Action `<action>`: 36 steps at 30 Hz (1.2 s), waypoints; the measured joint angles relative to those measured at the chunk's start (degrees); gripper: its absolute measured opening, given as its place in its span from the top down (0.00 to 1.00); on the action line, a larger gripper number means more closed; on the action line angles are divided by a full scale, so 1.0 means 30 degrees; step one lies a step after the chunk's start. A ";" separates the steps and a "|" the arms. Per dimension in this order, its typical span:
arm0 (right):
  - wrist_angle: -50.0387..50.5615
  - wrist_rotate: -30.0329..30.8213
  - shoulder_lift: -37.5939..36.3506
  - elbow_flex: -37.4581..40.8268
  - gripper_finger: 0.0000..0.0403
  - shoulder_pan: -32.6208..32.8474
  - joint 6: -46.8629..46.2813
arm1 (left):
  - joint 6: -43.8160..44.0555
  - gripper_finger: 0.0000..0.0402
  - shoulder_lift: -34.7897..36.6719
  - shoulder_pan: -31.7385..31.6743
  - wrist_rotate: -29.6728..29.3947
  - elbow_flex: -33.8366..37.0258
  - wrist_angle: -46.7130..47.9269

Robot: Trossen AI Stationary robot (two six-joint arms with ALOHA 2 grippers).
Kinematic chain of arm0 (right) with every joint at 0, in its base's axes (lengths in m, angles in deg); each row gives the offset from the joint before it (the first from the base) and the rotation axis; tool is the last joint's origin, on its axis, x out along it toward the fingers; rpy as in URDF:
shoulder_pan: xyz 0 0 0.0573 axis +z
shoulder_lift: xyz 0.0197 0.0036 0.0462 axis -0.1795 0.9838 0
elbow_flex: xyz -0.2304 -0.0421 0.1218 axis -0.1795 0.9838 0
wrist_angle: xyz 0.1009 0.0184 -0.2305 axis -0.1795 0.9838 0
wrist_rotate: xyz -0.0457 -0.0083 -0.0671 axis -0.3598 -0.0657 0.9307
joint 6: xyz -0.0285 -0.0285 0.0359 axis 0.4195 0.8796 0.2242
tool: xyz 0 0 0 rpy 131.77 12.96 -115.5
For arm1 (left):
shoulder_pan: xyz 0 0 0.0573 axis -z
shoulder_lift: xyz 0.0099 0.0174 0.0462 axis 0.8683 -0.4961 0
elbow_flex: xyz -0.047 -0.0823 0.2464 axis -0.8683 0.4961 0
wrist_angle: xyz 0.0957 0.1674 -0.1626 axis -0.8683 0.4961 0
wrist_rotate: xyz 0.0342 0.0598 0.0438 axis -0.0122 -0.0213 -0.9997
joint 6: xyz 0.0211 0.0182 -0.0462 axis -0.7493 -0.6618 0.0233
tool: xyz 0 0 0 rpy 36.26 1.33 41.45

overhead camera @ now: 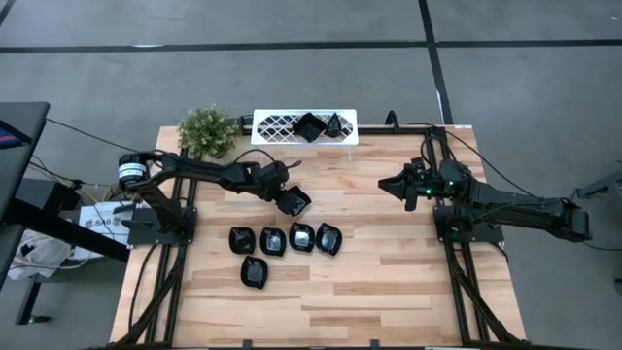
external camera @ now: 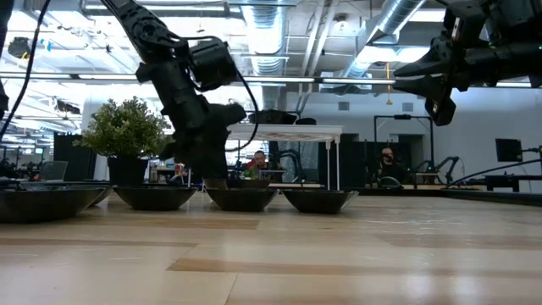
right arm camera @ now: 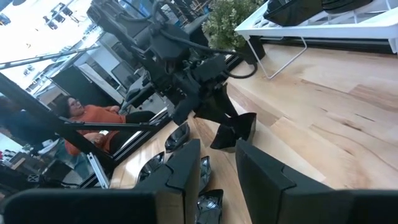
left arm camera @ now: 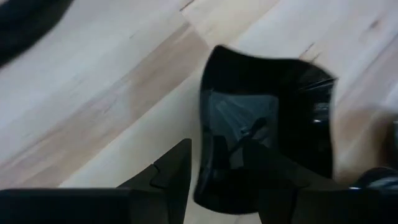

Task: Pick & Place Mini shaped plates
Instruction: Stack the distorted square plate on top of the distorted square plate on the shelf

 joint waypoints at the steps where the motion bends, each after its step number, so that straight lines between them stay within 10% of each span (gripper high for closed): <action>1: 0.0004 -0.0005 0.0000 0.0000 0.76 0.0000 -0.0085 | 0.0000 0.64 -0.0162 0.0000 0.0013 0.0000 0.0025; 22: 0.0005 0.0002 0.0000 0.0000 0.76 0.0000 -0.0139 | -0.0066 0.87 0.0374 0.0015 -0.0437 -0.0015 -0.0350; 36: 0.0005 0.0002 0.0000 0.0000 0.76 -0.0007 -0.0142 | -0.0714 0.63 0.0374 0.0066 -0.0364 -0.0015 -0.0623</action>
